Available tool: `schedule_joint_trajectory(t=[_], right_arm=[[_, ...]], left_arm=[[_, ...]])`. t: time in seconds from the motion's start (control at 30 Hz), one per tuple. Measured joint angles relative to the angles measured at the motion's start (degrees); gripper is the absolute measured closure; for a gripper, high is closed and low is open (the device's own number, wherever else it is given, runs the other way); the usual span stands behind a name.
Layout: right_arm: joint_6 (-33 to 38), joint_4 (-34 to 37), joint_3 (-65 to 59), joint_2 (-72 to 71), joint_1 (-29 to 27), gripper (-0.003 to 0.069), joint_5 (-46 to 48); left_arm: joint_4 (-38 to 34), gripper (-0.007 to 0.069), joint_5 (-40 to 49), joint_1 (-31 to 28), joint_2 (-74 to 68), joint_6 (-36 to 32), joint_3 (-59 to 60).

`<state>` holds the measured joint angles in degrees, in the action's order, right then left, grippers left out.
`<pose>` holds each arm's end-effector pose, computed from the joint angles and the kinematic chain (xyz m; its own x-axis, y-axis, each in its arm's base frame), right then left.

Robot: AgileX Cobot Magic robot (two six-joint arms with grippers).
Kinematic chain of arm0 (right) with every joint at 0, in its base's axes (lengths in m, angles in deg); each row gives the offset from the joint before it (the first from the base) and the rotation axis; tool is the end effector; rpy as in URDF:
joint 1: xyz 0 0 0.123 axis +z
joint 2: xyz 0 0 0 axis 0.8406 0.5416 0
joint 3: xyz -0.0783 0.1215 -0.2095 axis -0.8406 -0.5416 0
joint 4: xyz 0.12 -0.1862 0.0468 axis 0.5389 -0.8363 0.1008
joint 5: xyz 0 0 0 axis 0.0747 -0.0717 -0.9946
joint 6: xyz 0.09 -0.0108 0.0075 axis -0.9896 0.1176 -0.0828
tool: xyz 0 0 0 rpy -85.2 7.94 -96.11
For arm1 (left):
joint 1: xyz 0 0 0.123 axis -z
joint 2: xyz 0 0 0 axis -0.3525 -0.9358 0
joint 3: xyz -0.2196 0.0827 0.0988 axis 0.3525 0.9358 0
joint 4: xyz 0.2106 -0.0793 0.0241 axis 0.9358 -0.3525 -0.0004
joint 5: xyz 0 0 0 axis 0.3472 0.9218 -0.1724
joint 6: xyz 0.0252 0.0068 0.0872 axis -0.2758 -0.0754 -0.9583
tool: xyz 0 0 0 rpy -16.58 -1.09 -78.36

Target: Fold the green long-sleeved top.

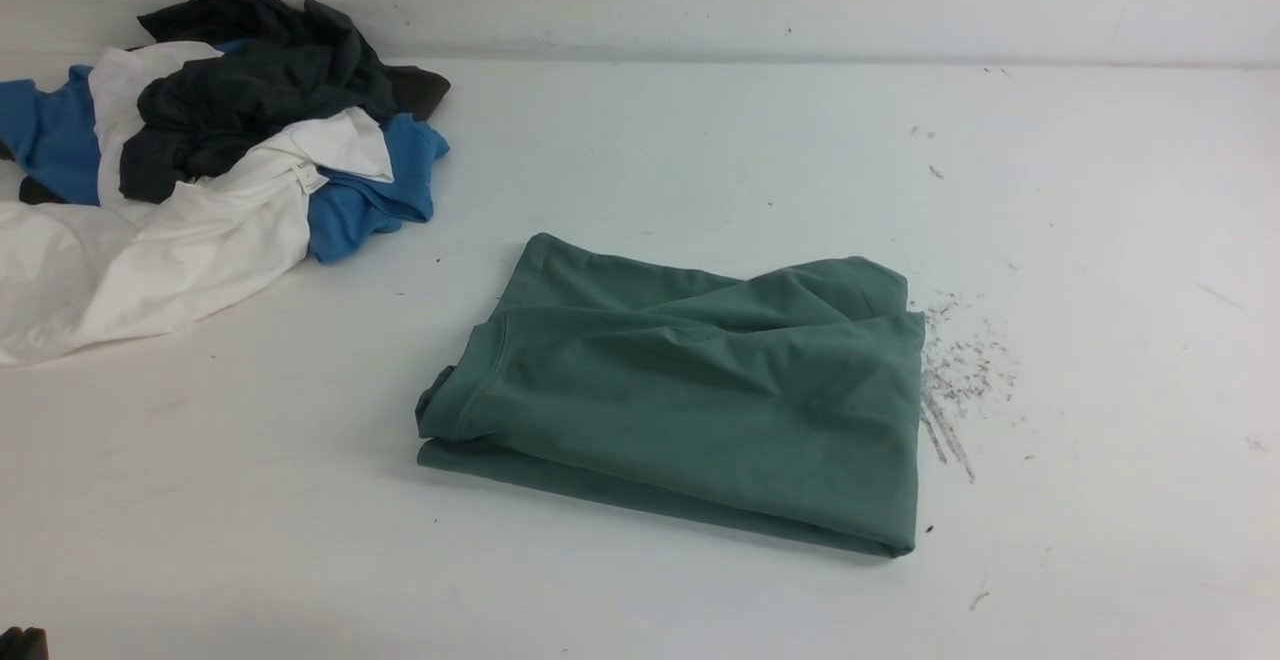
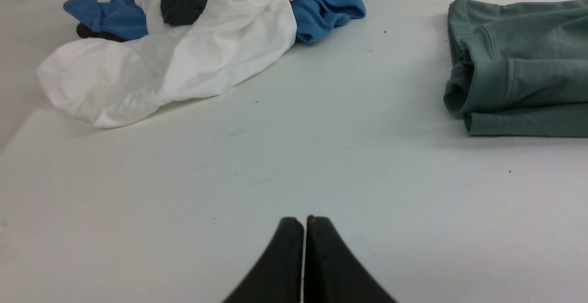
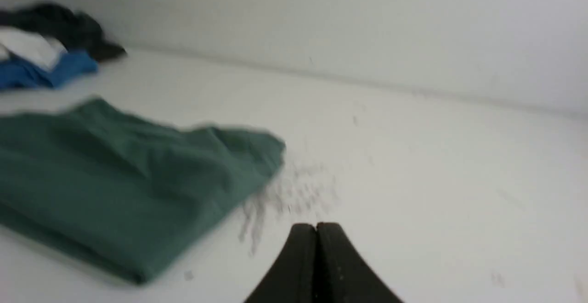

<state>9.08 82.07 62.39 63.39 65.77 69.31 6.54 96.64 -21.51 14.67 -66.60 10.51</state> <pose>0.0582 0.0054 0.1789 -0.2347 -0.1012 -0.9668 -0.1286 0.9891 -0.0723 0.0582 -0.0010 0.1746 -0.2704 0.1126 -0.9561 0.0361 0.9936 0.1069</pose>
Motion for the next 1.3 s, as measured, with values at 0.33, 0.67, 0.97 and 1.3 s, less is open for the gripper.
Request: schedule_joint_trajectory(t=[0.33,0.67,0.97,1.3], right_arm=[[-3.05,1.56,-0.38,0.05,-7.35,0.0673,2.31],[-3.17,1.65,-0.38,0.05,-7.35,0.0673,2.38],[-3.17,1.65,-0.38,0.05,-7.35,0.0673,2.38],[-3.17,1.65,-0.38,0.05,-7.35,0.0673,2.38]], left_arm=[[0.06,0.0629,0.07,0.00,0.00,0.00,0.00],[0.06,0.0629,0.07,0.00,0.00,0.00,0.00],[0.06,0.0629,0.08,0.00,0.00,0.00,0.00],[0.06,0.0629,0.08,0.00,0.00,0.00,0.00]])
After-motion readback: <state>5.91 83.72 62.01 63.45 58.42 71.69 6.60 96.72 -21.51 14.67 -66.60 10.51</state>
